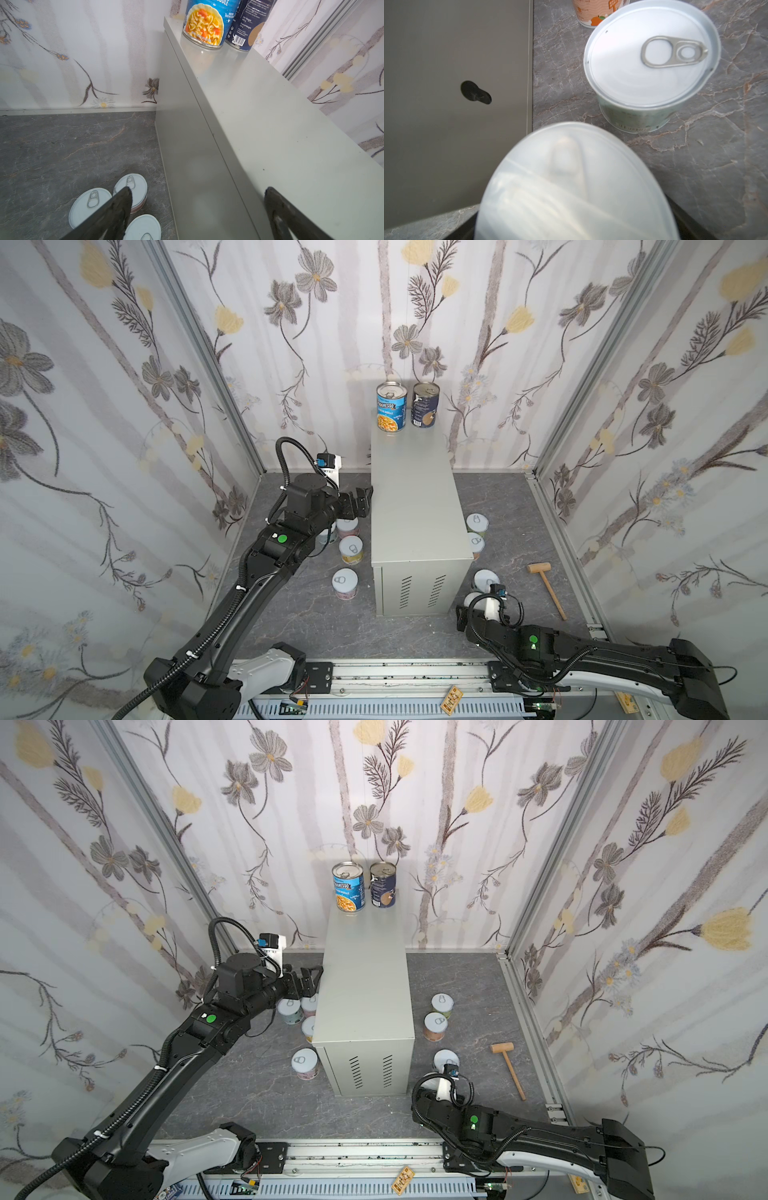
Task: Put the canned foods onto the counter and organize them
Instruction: 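Grasp the white-lidded can with the right gripper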
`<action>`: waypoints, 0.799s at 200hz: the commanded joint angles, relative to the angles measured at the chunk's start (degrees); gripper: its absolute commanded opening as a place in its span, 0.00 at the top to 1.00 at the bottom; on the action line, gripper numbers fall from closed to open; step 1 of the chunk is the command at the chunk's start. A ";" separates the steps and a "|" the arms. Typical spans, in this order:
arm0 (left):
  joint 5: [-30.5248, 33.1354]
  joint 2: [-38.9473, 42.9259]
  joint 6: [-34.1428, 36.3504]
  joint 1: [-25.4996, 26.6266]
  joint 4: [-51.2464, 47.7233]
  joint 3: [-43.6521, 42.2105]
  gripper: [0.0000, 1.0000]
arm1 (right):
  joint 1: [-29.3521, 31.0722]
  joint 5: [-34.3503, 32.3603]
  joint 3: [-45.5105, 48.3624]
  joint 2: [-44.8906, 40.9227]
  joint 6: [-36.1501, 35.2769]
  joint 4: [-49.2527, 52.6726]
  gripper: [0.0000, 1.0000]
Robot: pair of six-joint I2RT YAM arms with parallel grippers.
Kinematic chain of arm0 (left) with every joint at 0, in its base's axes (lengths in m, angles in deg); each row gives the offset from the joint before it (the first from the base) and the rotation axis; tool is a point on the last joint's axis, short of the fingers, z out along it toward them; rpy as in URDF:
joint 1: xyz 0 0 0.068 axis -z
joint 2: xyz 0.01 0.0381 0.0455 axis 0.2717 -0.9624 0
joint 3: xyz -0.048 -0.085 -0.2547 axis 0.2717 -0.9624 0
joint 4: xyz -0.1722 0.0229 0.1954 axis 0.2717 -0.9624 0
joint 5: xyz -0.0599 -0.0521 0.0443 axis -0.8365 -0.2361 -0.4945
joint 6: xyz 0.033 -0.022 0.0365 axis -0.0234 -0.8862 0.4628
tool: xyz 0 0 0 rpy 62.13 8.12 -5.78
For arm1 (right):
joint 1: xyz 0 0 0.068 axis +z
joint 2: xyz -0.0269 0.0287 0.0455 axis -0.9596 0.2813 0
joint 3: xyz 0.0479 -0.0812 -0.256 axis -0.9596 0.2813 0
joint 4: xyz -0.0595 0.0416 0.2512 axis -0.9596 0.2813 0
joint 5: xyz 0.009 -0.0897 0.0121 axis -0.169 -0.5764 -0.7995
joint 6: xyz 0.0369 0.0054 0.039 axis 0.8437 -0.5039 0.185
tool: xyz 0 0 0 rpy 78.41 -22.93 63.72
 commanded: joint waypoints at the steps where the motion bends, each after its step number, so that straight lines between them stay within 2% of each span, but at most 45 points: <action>1: 2.11 0.51 -0.06 -0.05 -1.04 -0.30 0.00 | 0.70 -6.84 1.65 -0.59 2.27 -4.55 0.04; 38: 3.22 0.98 -0.41 -0.14 -1.05 -0.43 0.00 | 0.90 -9.27 3.68 -1.68 -1.21 -7.31 0.06; 65: 3.30 1.19 -0.79 -0.10 -0.95 -0.86 0.00 | 1.05 -9.55 3.56 -1.05 -1.24 -7.38 0.08; 102: 3.13 1.28 -0.90 -0.14 -1.06 -0.78 0.00 | 1.00 -10.81 2.08 2.26 3.93 -5.26 0.09; 160: 3.49 1.42 -0.55 -0.21 -0.97 -1.31 0.00 | 0.86 -11.67 -0.22 6.98 8.36 -2.88 0.08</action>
